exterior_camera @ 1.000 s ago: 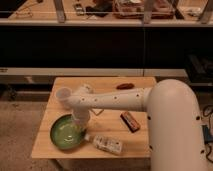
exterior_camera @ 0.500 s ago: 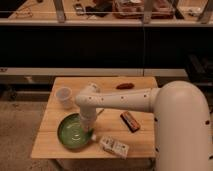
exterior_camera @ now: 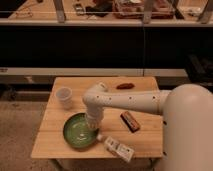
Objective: Push the ceramic bowl across the table
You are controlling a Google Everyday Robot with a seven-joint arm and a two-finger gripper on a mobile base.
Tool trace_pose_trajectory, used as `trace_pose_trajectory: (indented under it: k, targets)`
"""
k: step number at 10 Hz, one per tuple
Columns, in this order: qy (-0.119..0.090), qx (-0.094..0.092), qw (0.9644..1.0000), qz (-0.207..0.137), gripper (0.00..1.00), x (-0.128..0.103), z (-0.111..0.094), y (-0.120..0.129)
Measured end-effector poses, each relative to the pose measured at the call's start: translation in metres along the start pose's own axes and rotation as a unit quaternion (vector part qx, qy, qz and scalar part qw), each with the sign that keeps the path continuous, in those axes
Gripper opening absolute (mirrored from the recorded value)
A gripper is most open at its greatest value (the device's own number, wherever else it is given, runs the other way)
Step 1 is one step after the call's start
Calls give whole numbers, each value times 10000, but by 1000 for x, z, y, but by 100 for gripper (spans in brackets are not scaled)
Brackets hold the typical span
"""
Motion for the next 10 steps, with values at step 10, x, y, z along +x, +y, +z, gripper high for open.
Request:
trace_pose_trajectory:
  k: [10]
  targets:
    - [212, -435, 9977, 474, 0, 42, 0, 109]
